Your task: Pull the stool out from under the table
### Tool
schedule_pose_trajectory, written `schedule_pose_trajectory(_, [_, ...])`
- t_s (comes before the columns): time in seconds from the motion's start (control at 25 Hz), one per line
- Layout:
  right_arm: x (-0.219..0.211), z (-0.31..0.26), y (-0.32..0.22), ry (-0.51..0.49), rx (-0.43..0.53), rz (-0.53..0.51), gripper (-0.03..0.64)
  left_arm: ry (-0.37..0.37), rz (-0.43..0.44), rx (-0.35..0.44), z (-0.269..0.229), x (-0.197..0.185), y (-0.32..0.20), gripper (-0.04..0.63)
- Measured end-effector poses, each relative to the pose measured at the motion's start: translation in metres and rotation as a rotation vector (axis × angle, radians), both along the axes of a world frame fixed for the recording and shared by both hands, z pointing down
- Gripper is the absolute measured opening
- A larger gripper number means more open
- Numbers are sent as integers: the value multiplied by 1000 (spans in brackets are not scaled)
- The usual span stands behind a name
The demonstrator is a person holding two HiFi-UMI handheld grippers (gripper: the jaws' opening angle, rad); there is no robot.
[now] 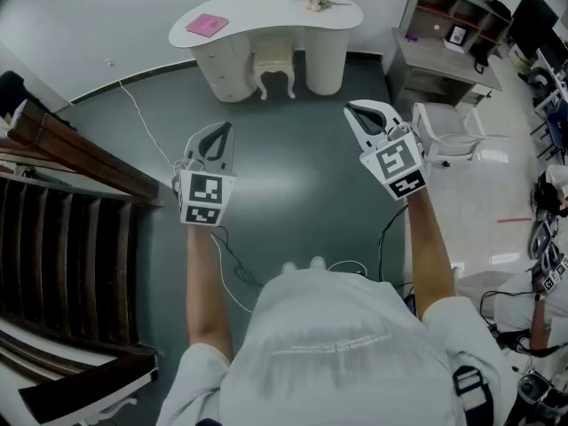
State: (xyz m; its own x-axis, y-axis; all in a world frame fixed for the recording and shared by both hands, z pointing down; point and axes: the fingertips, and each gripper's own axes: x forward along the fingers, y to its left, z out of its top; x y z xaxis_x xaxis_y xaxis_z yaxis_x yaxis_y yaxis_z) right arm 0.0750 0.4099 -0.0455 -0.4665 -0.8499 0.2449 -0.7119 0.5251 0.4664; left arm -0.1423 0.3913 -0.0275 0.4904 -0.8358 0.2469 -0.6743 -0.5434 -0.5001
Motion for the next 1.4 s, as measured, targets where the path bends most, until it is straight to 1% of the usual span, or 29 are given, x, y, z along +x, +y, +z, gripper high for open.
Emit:
schedule_pose_trajectory(0.24, [12, 9, -15, -12, -4, -17, 15, -6, -7, 5, 3, 16, -12, 17])
schedule_pose_trajectory(0.4, [21, 11, -31, -98, -20, -50, 15, -11, -25, -6, 10, 24, -25, 17])
schedule_pose_trajectory(0.48, [26, 13, -43, -131, -31, -42, 15, -14, -30, -18, 14, 27, -32, 17])
schedule_pose_trajectory(0.56, [31, 16, -54, -143, -36, -26, 15, -19, -29, -28, 18, 29, -40, 17])
schedule_pose_trajectory(0.68, [31, 21, -72, -131, -44, -29, 15, -15, -35, -34, 22, 29, -60, 17])
schedule_pose_trajectory(0.84, [28, 41, -102, -72, -79, -53, 15, -12, -31, -50, 36, 32, -93, 17])
schedule_pose_trajectory(1.0, [34, 47, -151, -110, -95, -66, 15, -13, -37, -64, 47, 33, -146, 17])
schedule_pose_trajectory(1.12, [38, 48, -200, -94, -90, -68, 14, 4, -48, -69, 50, 34, -196, 17])
schedule_pose_trajectory(1.24, [36, 49, -254, -89, -86, -73, 15, 6, -43, -77, 53, 38, -249, 17])
schedule_pose_trajectory(1.4, [30, 49, -327, -142, -85, -93, 14, 1, -30, -84, 57, 41, -319, 17])
